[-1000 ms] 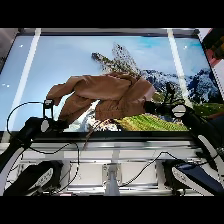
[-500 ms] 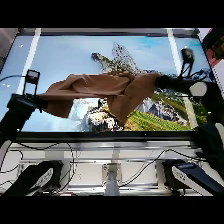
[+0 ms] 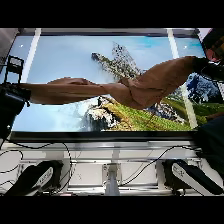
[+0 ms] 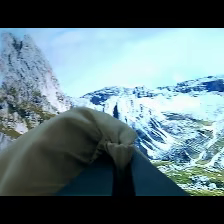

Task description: Fold the clothes and pants, and hang the long-sleeved shirts on hangers.

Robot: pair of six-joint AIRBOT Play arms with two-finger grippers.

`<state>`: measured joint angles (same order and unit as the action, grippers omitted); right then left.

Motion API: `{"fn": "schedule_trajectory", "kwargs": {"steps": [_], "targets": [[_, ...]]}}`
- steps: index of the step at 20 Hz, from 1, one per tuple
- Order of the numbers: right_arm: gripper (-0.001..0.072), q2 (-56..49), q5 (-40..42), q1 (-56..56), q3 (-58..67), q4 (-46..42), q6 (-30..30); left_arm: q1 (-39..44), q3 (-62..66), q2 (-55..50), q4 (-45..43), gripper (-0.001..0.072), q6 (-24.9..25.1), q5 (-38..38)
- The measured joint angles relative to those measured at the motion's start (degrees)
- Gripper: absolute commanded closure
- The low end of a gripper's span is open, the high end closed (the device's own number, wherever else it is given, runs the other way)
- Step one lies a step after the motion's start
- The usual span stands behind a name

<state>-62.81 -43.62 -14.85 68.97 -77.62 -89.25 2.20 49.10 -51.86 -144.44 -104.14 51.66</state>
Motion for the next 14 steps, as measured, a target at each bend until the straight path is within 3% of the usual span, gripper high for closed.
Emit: {"fn": "schedule_trajectory", "kwargs": {"steps": [6, 14], "targets": [[0.0680, -7.2, 1.9, -2.0, 0.4, -0.5, 0.0, -0.4, 0.1, -0.3, 0.2, 0.0692, 0.0, 0.1], [0.0679, -19.8, 15.1, -2.1, 0.4, 3.1, -0.2, -0.5, 0.0, -7.2, 13.9, 0.0692, -0.1, 0.4]]}}
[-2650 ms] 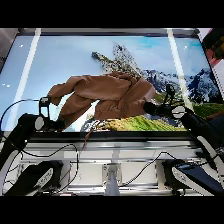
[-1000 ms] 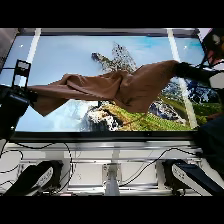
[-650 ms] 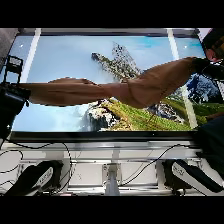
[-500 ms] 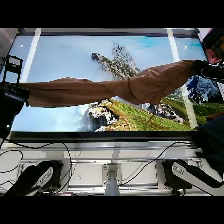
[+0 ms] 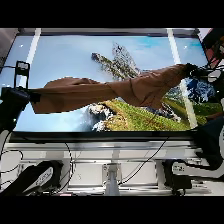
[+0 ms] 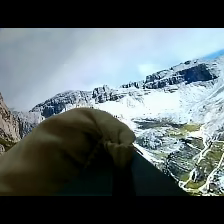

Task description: Fold the clothes and pants, and hang the long-sleeved shirts on hangers.

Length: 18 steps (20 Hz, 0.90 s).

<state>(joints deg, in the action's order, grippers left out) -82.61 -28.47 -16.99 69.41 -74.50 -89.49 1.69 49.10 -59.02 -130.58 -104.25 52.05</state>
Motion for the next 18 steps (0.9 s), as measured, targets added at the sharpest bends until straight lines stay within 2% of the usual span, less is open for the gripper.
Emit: {"fn": "schedule_trajectory", "kwargs": {"steps": [2, 4, 8, 9, 11, 14, 15, 17, 18], "targets": [[0.0678, -2.6, 2.8, 0.3, 0.0, 1.2, 0.0, 0.0, 0.0, -3.1, 3.3, 0.0692, -0.1, 0.0], [0.0625, -4.3, 5.4, 0.5, 0.0, 1.9, 0.0, 0.0, 0.0, -5.9, 5.7, 0.0692, -0.4, -0.1], [0.0185, -5.7, 9.2, 0.5, 1.1, 1.8, 0.1, 0.0, 0.0, -8.9, 8.0, 0.0692, -1.6, -0.1], [0.0176, -5.8, 8.4, 0.4, 2.0, 1.1, 0.2, 0.0, 0.0, -9.1, 8.3, 0.0692, -1.7, 0.0], [0.0186, -5.9, 4.1, -0.3, 4.5, -0.3, 0.5, 0.0, 0.0, -9.0, 8.4, 0.0692, -1.8, 0.7], [0.0333, -4.5, -7.4, -2.4, 8.9, -1.9, 1.4, 0.0, 0.0, -7.1, 7.0, 0.0692, -1.6, 1.7], [0.0340, -3.7, -11.6, -3.1, 9.7, -2.0, 2.4, 0.0, 0.0, -6.1, 6.4, 0.0691, -1.5, 2.0], [0.0598, -1.1, -19.8, -4.4, 10.9, -2.1, 5.2, 0.1, 0.0, -3.4, 5.3, 0.0692, -1.2, 2.1], [0.0663, 0.2, -23.4, -4.8, 11.1, -2.2, 6.4, 0.1, 0.0, -2.1, 5.0, 0.0691, -1.2, 2.2]]}}
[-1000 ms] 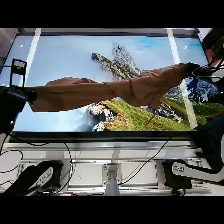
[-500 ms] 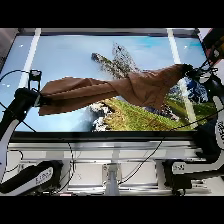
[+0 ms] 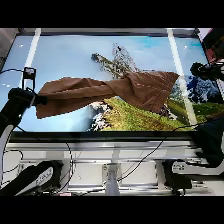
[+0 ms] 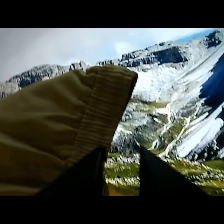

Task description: Fold the clothes and pants, and hang the long-sleeved shirts on hangers.

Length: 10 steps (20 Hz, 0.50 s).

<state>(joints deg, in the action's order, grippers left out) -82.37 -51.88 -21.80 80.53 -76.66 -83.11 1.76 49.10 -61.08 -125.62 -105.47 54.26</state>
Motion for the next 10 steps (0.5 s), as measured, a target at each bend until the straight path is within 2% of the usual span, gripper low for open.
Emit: {"fn": "schedule_trajectory", "kwargs": {"steps": [5, 10], "targets": [[0.0679, 10.3, -12.4, -1.0, -3.0, 0.0, 5.4, 0.3, -0.8, 4.0, -0.8, 0.0692, 0.7, 0.2], [0.0679, 25.3, -17.7, -1.8, -16.6, -0.3, 7.7, 2.5, -2.5, 5.0, -1.6, 0.0692, 6.8, -0.4]]}}
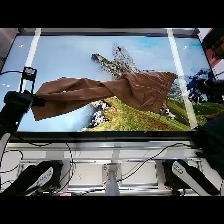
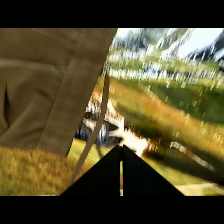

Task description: Fold the clothes and pants, and hang the long-sleeved shirts on hangers.

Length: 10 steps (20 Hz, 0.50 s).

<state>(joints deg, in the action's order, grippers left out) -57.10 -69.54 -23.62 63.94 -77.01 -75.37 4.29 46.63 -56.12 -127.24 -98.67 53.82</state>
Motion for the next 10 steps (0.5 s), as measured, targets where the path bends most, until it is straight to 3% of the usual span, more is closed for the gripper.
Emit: {"fn": "schedule_trajectory", "kwargs": {"steps": [5, 6, 7, 10], "targets": [[0.0664, 12.2, -2.0, -0.2, -19.8, 2.9, 0.6, 1.1, -0.3, 0.2, -0.5, 0.0691, 1.7, -1.8], [0.0540, 13.2, -1.5, -0.2, -23.8, 4.9, 0.6, 1.2, -0.3, 0.2, -0.3, 0.0691, 1.7, -2.0], [0.0367, 13.9, 0.1, -0.2, -27.4, 7.5, 0.6, 1.2, -0.4, 0.2, 0.2, 0.0691, 1.7, -2.1], [0.0274, 13.4, 8.7, -0.2, -36.5, 17.4, 0.2, 1.3, -0.4, 0.2, 2.4, 0.0691, 1.6, -2.4]]}}
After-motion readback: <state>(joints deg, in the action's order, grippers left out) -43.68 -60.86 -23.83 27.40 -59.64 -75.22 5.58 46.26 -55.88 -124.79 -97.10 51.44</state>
